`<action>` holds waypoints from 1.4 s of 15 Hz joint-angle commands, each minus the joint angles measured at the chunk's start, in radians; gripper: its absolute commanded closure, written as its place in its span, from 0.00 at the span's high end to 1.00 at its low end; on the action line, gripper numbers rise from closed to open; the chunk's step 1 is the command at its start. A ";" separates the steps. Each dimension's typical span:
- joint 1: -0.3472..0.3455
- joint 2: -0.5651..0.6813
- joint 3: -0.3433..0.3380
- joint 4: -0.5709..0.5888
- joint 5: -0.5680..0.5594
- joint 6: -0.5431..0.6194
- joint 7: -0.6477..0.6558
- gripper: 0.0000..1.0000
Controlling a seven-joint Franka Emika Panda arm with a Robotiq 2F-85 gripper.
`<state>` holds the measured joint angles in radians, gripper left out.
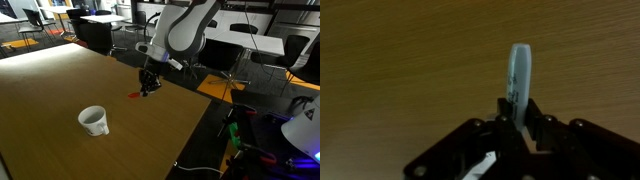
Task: Pick up the pen from the table and put it in the white mug cup.
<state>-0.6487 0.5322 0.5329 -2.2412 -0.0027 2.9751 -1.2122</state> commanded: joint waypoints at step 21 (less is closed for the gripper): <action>0.241 -0.195 -0.244 0.119 0.354 -0.457 -0.811 0.05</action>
<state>-0.4182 0.3177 0.2900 -2.1846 0.2302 2.5962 -1.8471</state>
